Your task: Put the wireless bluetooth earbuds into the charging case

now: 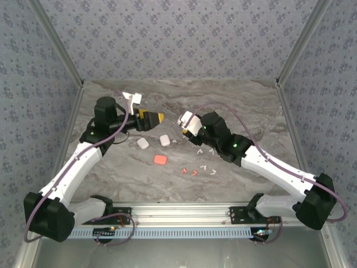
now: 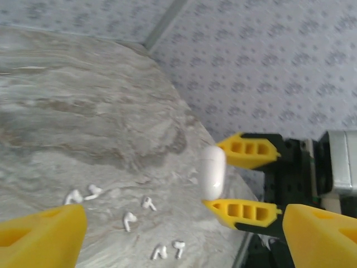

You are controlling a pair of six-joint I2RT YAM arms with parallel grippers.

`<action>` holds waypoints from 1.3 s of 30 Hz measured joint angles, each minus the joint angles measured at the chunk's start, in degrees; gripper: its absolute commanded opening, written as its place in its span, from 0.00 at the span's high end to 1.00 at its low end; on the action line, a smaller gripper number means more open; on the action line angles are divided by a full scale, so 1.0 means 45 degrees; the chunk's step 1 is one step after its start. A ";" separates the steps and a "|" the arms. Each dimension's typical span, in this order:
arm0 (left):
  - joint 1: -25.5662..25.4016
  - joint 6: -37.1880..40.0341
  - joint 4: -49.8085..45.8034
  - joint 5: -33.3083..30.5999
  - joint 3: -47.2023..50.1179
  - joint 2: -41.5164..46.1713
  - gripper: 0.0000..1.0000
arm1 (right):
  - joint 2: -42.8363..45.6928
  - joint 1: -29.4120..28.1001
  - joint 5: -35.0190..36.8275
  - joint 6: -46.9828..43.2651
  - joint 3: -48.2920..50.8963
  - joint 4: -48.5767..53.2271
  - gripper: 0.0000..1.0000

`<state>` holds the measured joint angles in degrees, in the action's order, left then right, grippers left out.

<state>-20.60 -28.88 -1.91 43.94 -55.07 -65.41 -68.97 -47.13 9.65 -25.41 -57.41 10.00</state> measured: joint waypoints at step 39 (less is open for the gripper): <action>-0.2788 0.0311 0.1399 0.0432 -0.0928 -0.2827 0.74 | 0.0471 -0.0102 -0.0588 -0.1311 0.0000 -0.0214 0.51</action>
<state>-33.15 -27.49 4.38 45.89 -59.24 -78.13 -66.85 -47.59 7.01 -31.31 -57.41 9.04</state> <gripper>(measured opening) 0.268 0.457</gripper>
